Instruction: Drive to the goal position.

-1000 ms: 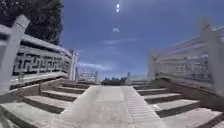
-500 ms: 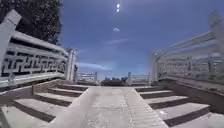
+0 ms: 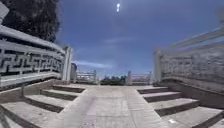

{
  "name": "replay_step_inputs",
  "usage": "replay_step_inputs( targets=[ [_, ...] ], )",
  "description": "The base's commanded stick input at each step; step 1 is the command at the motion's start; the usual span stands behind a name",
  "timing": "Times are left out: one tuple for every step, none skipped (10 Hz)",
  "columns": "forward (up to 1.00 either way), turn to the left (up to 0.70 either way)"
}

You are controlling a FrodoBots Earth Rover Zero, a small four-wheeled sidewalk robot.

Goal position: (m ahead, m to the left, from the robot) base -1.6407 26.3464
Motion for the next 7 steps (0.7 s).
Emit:
replay_step_inputs(
  targets=[
    [0.63,0.00],
    [0.70,0.00],
    [0.52,0.00],
    [0.45,0.00],
    [0.45,0.00],
    [0.62,0.00],
    [0.55,0.00]
  ],
)
